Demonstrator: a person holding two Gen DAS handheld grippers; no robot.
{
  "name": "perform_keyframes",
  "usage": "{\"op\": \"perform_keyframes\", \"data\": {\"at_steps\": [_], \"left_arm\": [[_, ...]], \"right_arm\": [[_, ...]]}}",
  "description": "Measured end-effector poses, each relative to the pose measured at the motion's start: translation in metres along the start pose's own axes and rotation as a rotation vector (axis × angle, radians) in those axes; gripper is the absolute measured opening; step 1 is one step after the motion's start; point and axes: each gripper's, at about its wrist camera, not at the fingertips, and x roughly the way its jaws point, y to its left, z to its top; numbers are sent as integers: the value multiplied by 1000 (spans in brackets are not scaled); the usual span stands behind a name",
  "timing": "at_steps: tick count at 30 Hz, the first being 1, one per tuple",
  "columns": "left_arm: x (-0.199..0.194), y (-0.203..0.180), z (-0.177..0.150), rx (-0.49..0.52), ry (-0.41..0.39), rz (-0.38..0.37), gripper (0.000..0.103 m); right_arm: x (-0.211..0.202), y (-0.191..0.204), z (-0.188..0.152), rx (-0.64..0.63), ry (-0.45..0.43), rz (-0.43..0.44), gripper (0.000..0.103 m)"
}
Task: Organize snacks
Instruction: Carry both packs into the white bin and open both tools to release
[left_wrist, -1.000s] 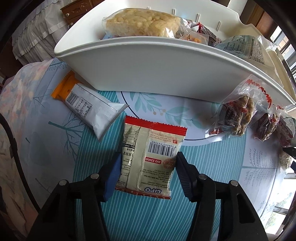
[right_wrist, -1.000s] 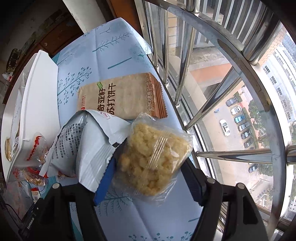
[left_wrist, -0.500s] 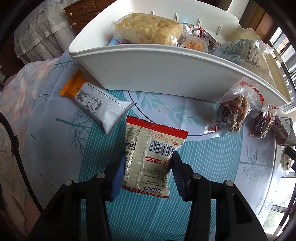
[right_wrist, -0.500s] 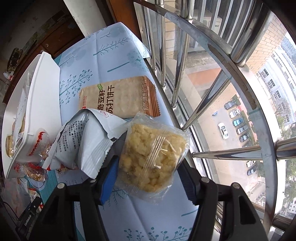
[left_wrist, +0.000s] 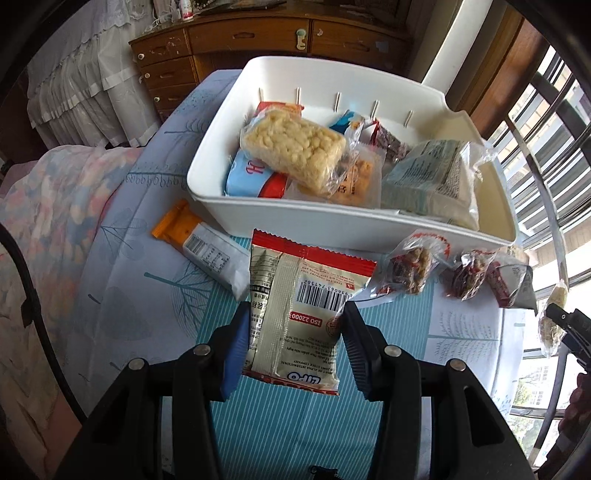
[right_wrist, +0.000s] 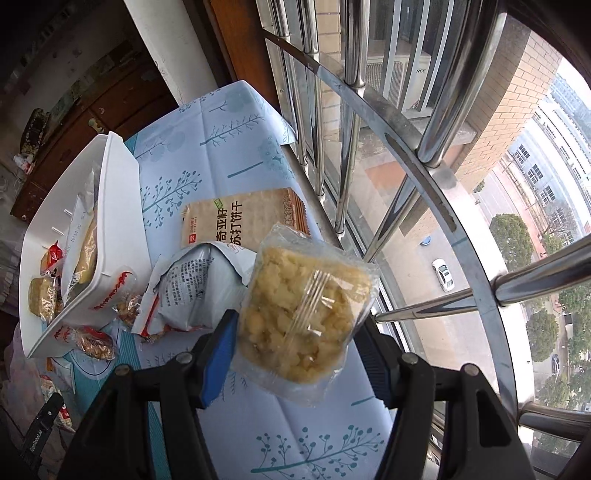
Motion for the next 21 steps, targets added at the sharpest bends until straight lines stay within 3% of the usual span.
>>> {"op": "perform_keyframes", "data": {"at_steps": [11,21], "left_arm": [[-46,15,22,17,-213,-82,47],[-50,39,51,30,-315,-204,47]], "right_arm": [[-45,44,0,-88,-166,68,63],[-69,106,-5,-228,-322,121,63]]}}
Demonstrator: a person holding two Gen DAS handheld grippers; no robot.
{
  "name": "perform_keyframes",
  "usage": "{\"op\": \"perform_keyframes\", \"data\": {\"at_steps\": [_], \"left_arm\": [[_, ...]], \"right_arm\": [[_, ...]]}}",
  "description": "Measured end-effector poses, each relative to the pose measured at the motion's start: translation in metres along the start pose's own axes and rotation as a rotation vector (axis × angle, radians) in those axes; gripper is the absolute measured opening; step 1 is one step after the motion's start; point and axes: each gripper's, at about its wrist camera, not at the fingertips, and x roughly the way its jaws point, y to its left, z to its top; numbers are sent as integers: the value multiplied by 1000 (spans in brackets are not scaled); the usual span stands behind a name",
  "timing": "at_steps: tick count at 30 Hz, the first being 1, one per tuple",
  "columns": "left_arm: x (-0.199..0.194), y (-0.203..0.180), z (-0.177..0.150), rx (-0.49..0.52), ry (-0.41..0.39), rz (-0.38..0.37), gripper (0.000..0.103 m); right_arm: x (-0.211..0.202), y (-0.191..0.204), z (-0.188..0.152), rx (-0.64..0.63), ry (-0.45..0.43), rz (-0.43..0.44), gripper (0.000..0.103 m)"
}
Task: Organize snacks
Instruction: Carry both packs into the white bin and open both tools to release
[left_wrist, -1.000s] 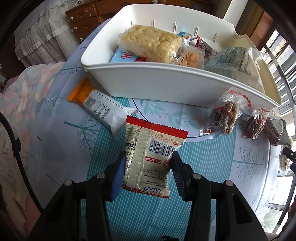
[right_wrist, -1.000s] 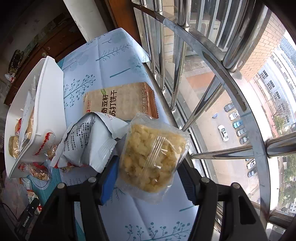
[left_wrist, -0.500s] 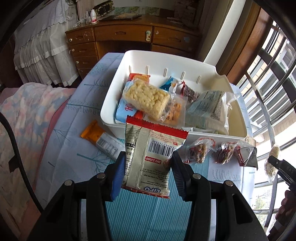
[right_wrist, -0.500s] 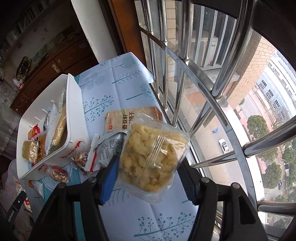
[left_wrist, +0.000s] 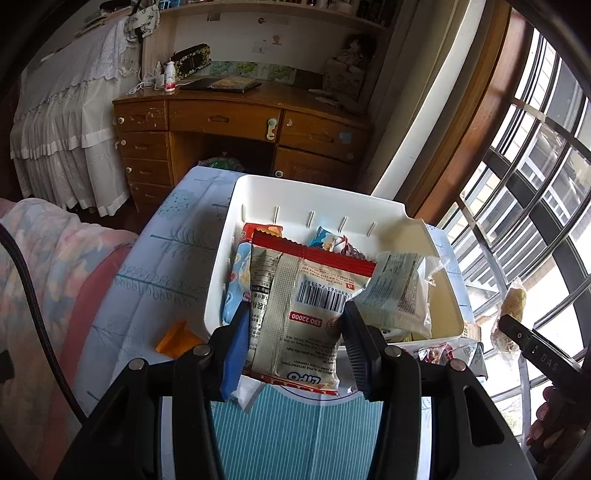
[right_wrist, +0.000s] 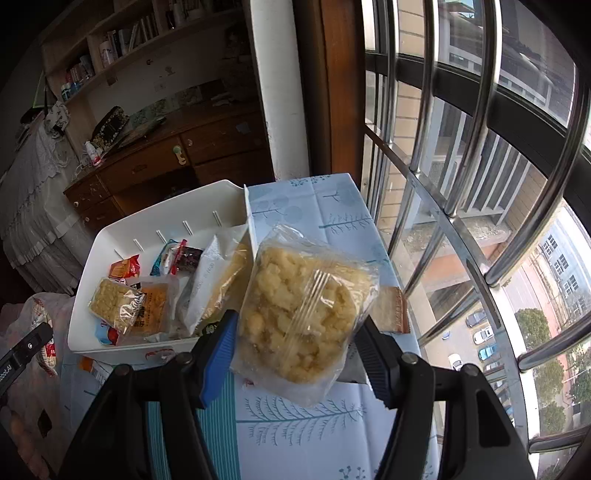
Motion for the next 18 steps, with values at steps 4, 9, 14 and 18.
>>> {"op": "perform_keyframes", "data": {"at_steps": [4,9,14,18], "left_arm": [[11,10,7,6,-18,-38,47],[23,19,17,26,-34,-72,47],[32,28,25,32,-43,-108,47],[41,34,30,38,-21,-140,47]], "right_arm": [[2,25,3,-40,-40,19,63],[7,60,4,-98,-85,44,63],[14,93,3,-161,-121,48,63],[23,116,4,-201,-130,69,63]]}}
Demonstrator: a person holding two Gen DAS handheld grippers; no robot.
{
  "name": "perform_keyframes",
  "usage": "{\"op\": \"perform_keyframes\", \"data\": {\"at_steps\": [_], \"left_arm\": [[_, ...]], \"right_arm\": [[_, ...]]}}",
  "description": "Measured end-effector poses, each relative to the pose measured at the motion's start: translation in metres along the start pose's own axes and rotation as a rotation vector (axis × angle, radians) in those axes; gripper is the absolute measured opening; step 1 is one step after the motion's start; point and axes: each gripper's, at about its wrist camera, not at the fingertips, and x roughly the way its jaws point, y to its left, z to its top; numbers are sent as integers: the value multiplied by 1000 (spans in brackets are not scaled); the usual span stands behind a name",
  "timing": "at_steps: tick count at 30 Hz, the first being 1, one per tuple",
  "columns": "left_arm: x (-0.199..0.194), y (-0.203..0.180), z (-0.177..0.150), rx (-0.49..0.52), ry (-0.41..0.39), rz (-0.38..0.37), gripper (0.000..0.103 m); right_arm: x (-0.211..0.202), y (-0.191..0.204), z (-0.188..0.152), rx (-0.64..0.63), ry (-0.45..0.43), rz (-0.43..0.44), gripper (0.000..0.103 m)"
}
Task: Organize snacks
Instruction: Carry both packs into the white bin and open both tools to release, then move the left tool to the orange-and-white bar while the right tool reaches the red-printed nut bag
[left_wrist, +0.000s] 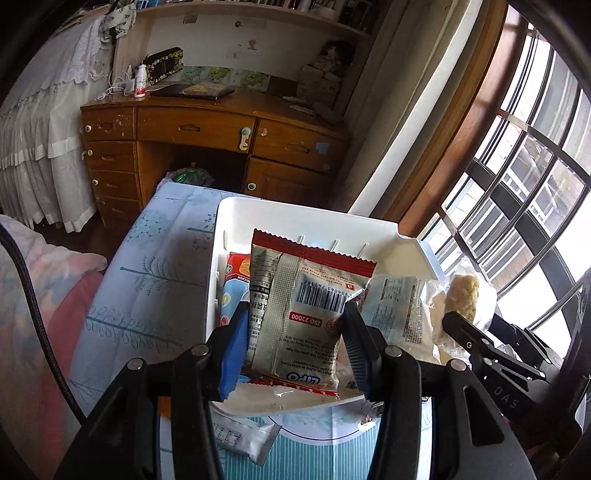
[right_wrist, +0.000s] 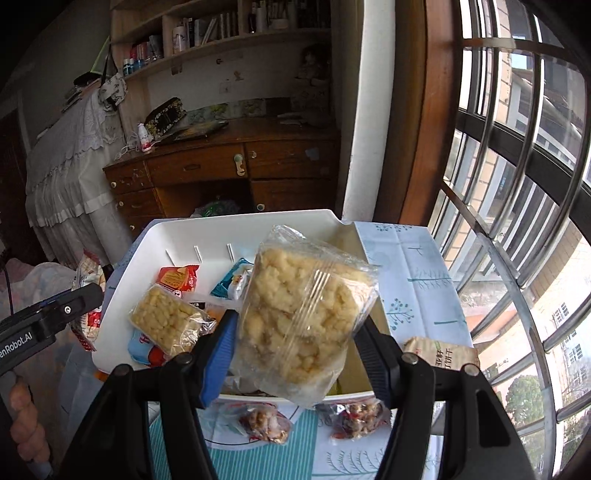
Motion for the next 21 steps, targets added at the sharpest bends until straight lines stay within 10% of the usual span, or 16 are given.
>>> {"op": "perform_keyframes", "data": {"at_steps": [21], "left_arm": [[-15,13,-6,-95,28,155,91]], "right_arm": [[6,20,-3,-46,31,15,84]]}}
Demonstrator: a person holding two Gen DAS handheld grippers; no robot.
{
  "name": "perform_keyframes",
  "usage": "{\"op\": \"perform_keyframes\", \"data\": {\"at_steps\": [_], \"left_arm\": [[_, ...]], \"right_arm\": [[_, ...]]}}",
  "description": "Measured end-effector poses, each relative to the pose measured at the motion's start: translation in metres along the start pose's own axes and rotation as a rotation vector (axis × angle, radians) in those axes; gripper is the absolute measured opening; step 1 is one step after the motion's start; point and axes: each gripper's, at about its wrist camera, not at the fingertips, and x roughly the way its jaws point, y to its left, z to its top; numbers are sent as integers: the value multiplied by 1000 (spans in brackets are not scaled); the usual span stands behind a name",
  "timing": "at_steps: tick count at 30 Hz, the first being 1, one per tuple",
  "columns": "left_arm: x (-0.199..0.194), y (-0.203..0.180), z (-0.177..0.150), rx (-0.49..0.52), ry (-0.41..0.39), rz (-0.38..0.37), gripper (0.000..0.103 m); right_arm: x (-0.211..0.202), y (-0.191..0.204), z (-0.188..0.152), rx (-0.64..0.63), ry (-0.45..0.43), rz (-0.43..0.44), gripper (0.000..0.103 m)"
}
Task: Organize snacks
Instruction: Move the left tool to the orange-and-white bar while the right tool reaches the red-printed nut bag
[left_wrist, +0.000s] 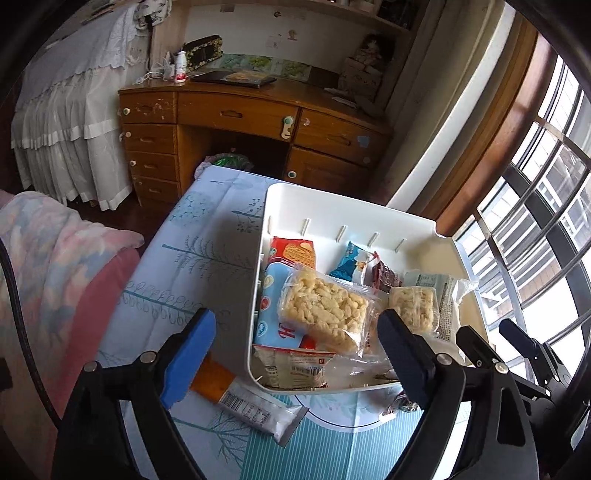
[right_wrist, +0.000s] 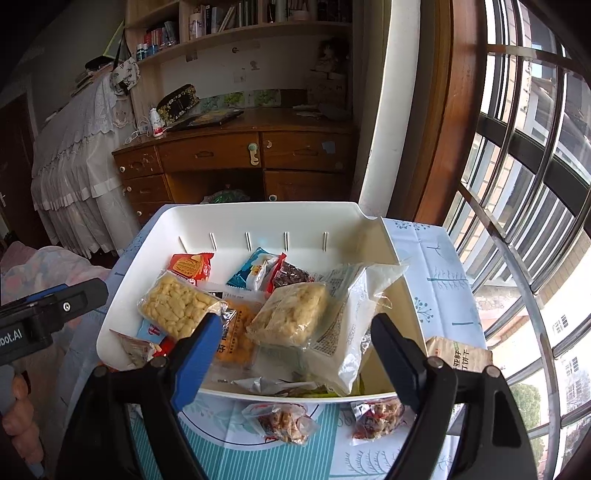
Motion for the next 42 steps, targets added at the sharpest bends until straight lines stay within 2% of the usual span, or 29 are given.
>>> {"op": "perform_keyframes", "data": {"at_steps": [9,17,30,38,42], "left_arm": [[-18,22,-20,-118,0,90,91],[-12,34,-53,-195,64,132,91],[33,36,-99,-273,207,162,91],[61,50,-111,-359,286,171,91],[74,54,-112,-387,312,174,91]], "right_arm": [[-10,2,-6,-65,2,42,84],[-8,4,-20,-119,34,63,84],[15,3,-67,-156,159,58,84],[37,8,-83,-129,226,65,83],[49,9,-88,-119,248,53,78]]}}
